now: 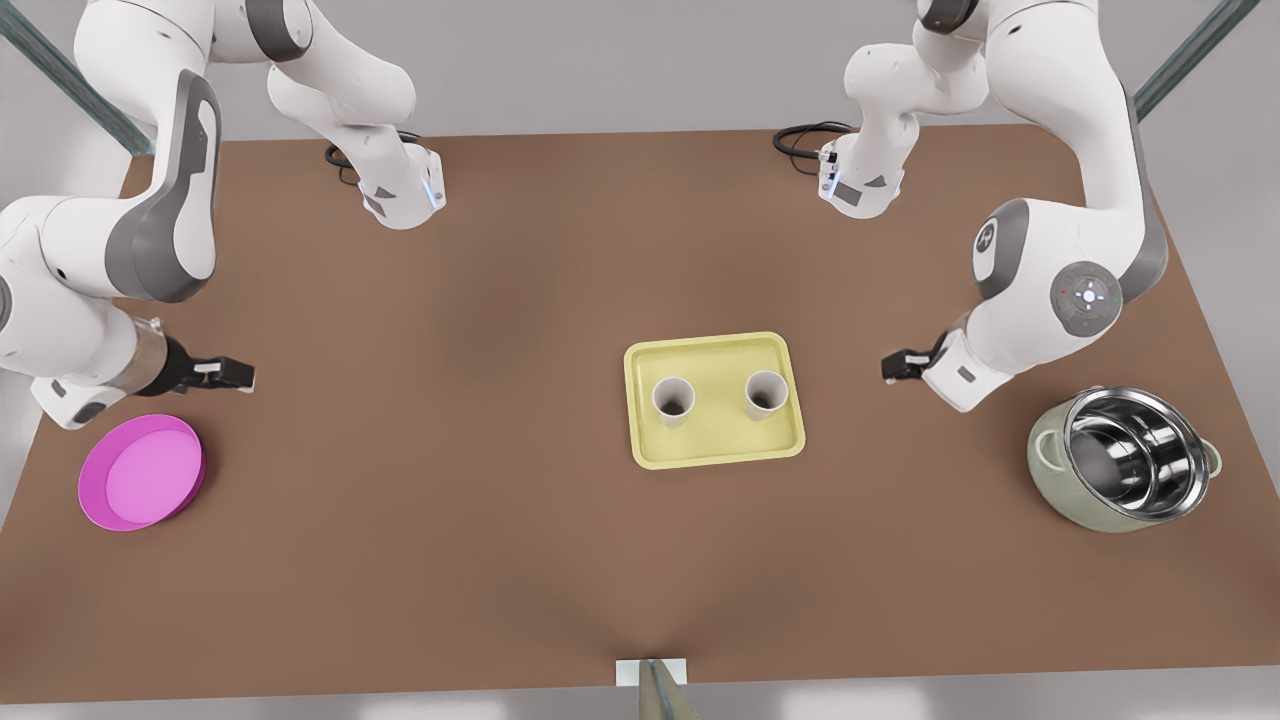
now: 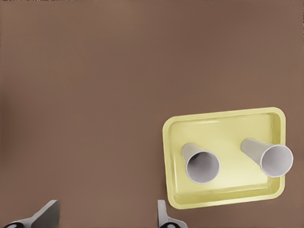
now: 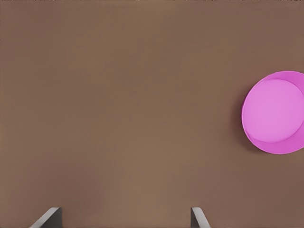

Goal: Use the left arm to pick up the white IKEA cup from the tray and place it on the middle-left position; use the right arm to pick up the white IKEA cup from the tray and place it on the middle-right position

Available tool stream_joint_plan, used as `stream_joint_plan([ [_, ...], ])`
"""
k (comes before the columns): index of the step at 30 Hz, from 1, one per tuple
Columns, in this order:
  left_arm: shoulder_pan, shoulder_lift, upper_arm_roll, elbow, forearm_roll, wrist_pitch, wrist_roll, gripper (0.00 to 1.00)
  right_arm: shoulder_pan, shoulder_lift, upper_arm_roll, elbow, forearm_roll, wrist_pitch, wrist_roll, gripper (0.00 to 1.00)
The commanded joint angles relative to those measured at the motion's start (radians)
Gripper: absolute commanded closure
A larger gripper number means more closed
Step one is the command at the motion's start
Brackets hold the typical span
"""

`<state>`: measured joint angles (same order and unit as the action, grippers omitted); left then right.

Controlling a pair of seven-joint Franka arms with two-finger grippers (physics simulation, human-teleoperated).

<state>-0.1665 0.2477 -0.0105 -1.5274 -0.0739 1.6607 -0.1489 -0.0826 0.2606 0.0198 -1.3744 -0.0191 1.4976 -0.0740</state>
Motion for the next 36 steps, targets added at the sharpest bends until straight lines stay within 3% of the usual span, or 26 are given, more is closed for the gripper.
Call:
stream_joint_plan([
  [1, -0.001, -0.001, 0.000, 0.001, 0.000, 0.053, -0.055, 0.00, 0.001, 0.000, 0.000, 0.000, 0.002, 0.032, -0.030, 0.00],
  [3, -0.004, -0.001, 0.000, 0.012, 0.000, 0.048, -0.055, 0.00, 0.007, 0.000, 0.006, 0.000, 0.002, 0.032, -0.018, 0.00],
  [5, -0.039, -0.001, -0.006, 0.020, -0.009, -0.001, -0.055, 0.00, 0.007, 0.003, 0.104, -0.003, 0.027, 0.036, 0.060, 0.00],
  [7, -0.261, -0.007, -0.022, -0.123, 0.022, 0.206, -0.313, 0.00, 0.092, 0.032, 0.152, -0.009, 0.028, 0.082, 0.158, 0.00],
  [9, -0.363, -0.002, -0.023, -0.230, 0.080, 0.324, -0.425, 0.00, 0.205, 0.097, 0.152, -0.011, 0.028, 0.164, 0.278, 0.00],
  [11, -0.361, -0.015, -0.020, -0.372, 0.069, 0.439, -0.414, 0.00, 0.319, 0.155, 0.152, -0.011, 0.024, 0.257, 0.404, 0.00],
  [15, -0.258, 0.004, -0.006, -0.473, 0.077, 0.573, -0.293, 0.00, 0.481, 0.258, 0.154, 0.001, 0.014, 0.372, 0.651, 0.00],
  [21, -0.242, 0.116, -0.005, -0.465, 0.075, 0.717, -0.302, 0.00, 0.641, 0.453, 0.149, 0.163, -0.012, 0.513, 0.982, 0.00],
  [24, -0.235, 0.136, -0.003, -0.461, 0.074, 0.758, -0.302, 0.00, 0.646, 0.490, 0.161, 0.164, -0.007, 0.633, 0.991, 0.00],
  [33, -0.248, 0.193, -0.006, -0.462, 0.072, 0.795, -0.327, 0.00, 0.699, 0.536, 0.172, 0.184, -0.005, 0.633, 0.987, 0.00],
  [34, -0.249, 0.190, -0.006, -0.462, 0.072, 0.789, -0.325, 0.03, 0.699, 0.542, 0.172, 0.184, -0.005, 0.635, 0.985, 0.00],
  [36, -0.251, 0.177, -0.008, -0.464, 0.075, 0.774, -0.325, 0.21, 0.699, 0.565, 0.173, 0.184, -0.005, 0.635, 0.978, 0.00],
])
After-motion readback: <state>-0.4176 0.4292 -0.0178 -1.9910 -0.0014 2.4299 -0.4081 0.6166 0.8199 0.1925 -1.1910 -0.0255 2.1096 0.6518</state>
